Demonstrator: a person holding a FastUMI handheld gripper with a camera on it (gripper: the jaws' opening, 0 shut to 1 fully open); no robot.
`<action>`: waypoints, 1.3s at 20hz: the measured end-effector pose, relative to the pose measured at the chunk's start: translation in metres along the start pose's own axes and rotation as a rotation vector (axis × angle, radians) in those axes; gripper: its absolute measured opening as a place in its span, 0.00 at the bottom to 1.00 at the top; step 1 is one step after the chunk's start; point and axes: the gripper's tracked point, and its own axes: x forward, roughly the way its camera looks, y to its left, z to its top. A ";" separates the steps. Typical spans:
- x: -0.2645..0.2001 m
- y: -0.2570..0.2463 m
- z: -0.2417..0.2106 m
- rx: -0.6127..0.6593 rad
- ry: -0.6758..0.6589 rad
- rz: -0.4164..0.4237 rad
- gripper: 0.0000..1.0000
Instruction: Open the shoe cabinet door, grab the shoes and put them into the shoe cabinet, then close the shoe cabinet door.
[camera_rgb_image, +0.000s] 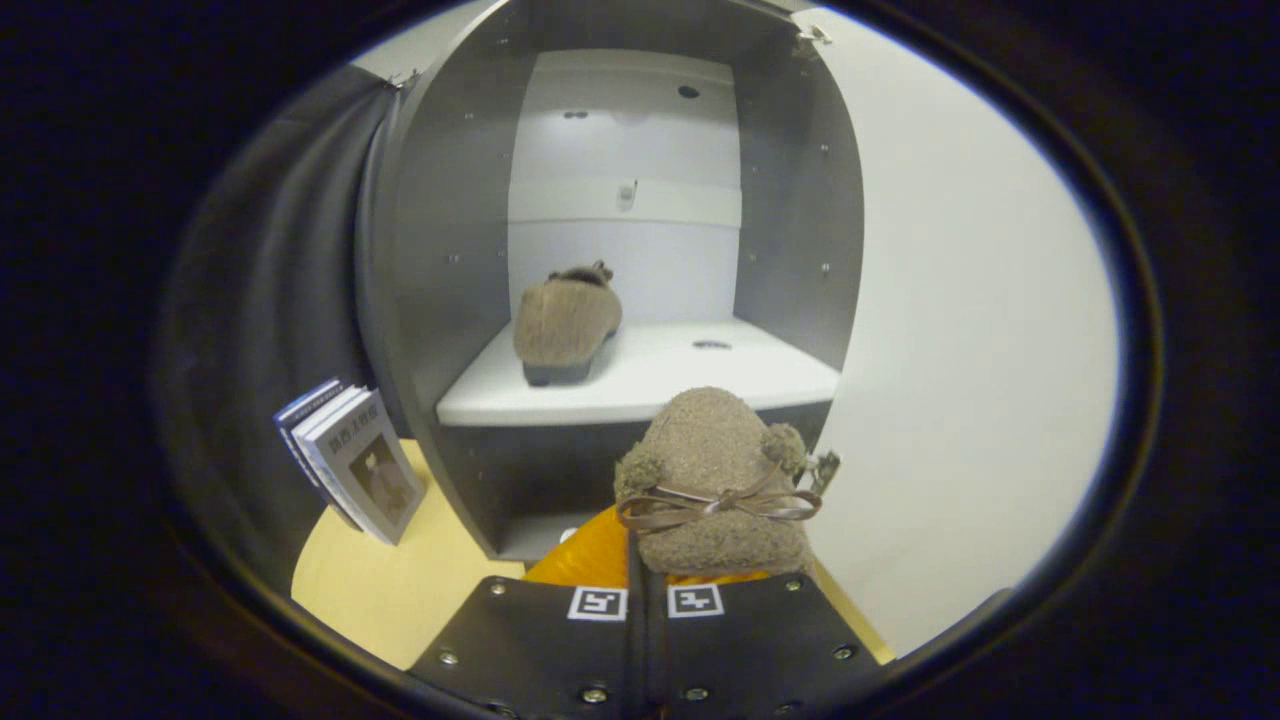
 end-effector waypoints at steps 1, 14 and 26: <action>0.007 -0.003 0.014 -0.008 -0.010 0.004 0.01; 0.147 -0.024 0.126 -0.018 -0.084 0.086 0.01; 0.239 -0.018 0.132 -0.038 0.031 0.102 0.01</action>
